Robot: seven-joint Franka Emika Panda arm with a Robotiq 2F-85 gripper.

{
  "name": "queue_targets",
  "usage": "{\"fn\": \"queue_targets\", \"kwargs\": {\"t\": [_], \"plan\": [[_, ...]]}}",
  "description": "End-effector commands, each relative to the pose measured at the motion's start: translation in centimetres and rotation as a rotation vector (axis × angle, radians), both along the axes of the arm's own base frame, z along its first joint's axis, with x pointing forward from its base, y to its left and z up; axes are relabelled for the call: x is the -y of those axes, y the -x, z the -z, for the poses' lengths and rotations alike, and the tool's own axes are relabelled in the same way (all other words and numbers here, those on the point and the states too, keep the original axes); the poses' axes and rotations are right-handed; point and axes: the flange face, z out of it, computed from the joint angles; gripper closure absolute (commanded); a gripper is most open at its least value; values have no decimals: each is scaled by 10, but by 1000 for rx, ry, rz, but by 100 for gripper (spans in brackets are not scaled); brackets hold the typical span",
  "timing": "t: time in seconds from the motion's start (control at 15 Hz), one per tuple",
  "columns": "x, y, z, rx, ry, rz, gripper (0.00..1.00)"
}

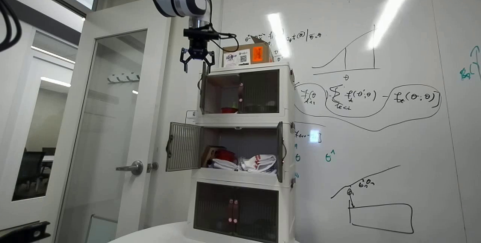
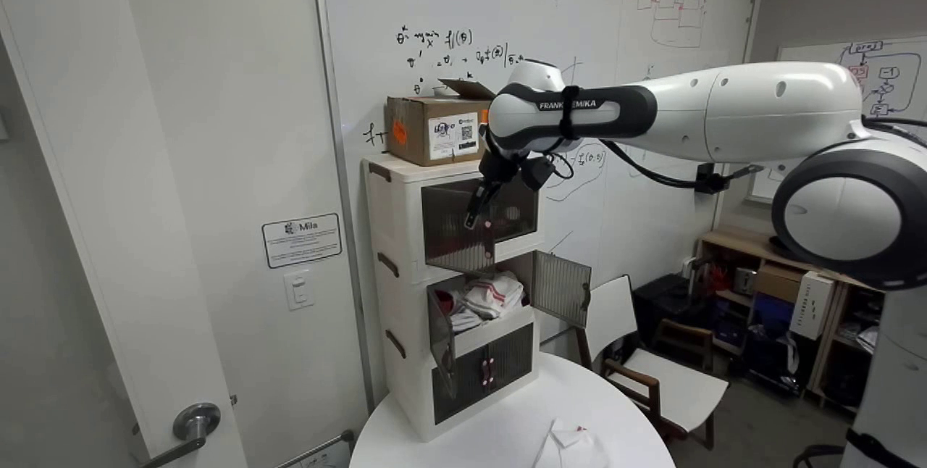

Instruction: Open the top left cabinet door

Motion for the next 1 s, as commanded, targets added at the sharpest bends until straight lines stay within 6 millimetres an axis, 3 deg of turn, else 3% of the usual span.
{"fn": "queue_targets", "kwargs": {"t": [0.0, 0.93], "plan": [[-16, 11, 3, 17, -45, 23, 0], [-68, 52, 16, 126, -140, 122, 0]]}}
